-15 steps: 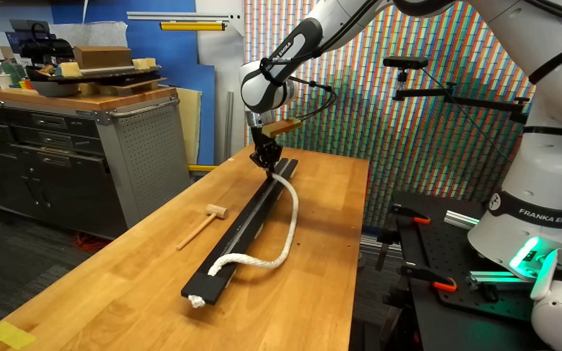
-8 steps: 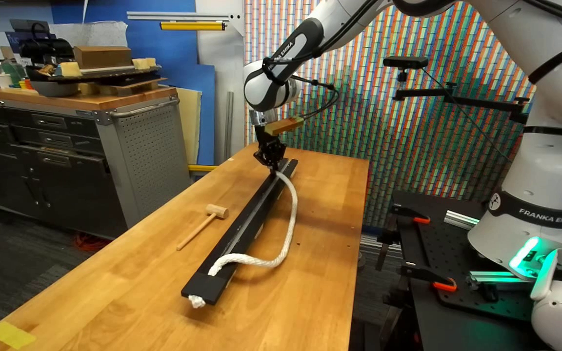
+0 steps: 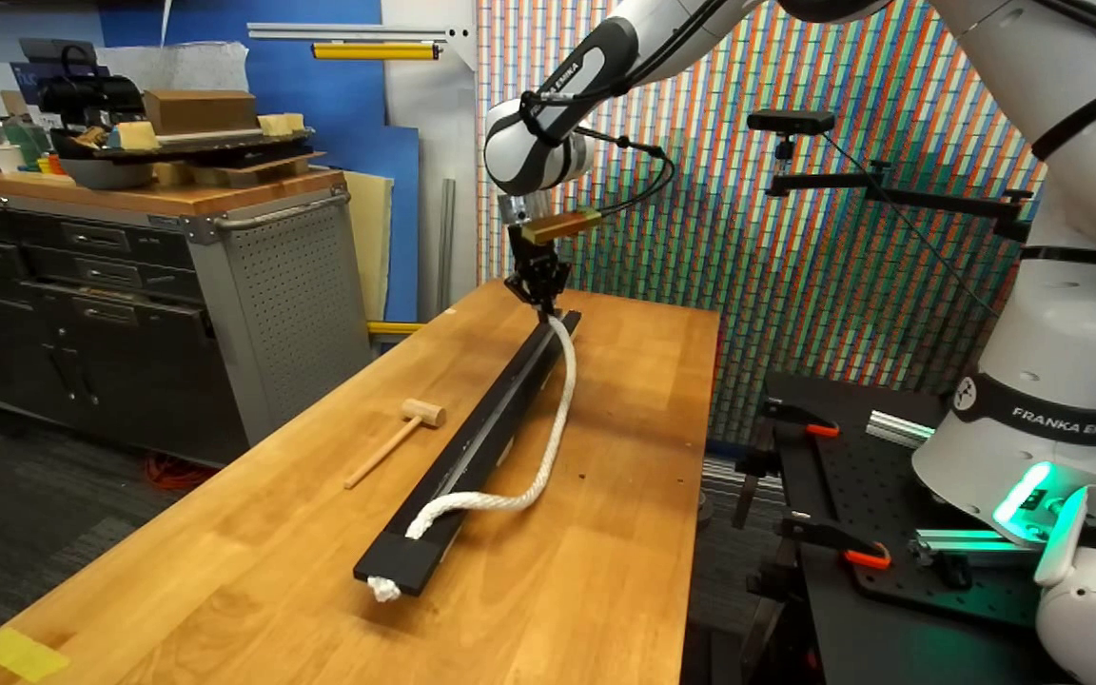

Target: Pick up the white rope and arrange it neatly on the board

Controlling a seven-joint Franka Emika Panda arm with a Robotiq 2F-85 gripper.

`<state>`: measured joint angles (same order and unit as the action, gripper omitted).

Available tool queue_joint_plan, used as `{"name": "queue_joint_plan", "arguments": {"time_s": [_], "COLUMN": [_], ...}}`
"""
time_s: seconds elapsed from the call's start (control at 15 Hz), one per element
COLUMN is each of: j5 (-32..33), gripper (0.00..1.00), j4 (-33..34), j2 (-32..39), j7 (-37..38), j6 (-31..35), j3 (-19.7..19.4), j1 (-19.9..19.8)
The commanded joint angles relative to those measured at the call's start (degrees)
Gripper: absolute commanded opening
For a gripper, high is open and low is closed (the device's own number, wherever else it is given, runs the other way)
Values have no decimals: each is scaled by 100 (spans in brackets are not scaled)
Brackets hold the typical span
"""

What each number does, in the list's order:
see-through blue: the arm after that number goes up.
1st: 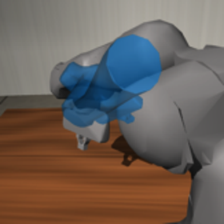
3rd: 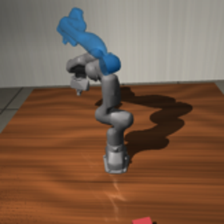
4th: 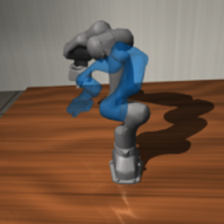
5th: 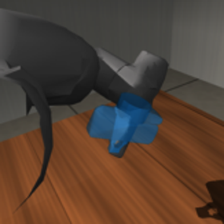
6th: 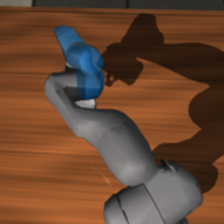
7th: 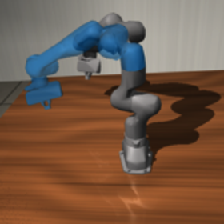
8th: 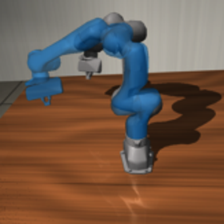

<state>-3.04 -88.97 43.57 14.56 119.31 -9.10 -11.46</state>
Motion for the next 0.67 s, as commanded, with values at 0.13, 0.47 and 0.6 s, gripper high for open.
{"name": "queue_joint_plan", "arguments": {"time_s": [0.13, 0.47, 0.6], "j5": [-209, -233, -241], "gripper": [3, 3, 3], "j4": [-48, 185, 339], "j2": [-461, -653, -645], "j7": [411, 882, 1011], "j6": [-316, -809, -1034], "j3": [-41, -124, -162], "j1": [96, 104, 52]}}
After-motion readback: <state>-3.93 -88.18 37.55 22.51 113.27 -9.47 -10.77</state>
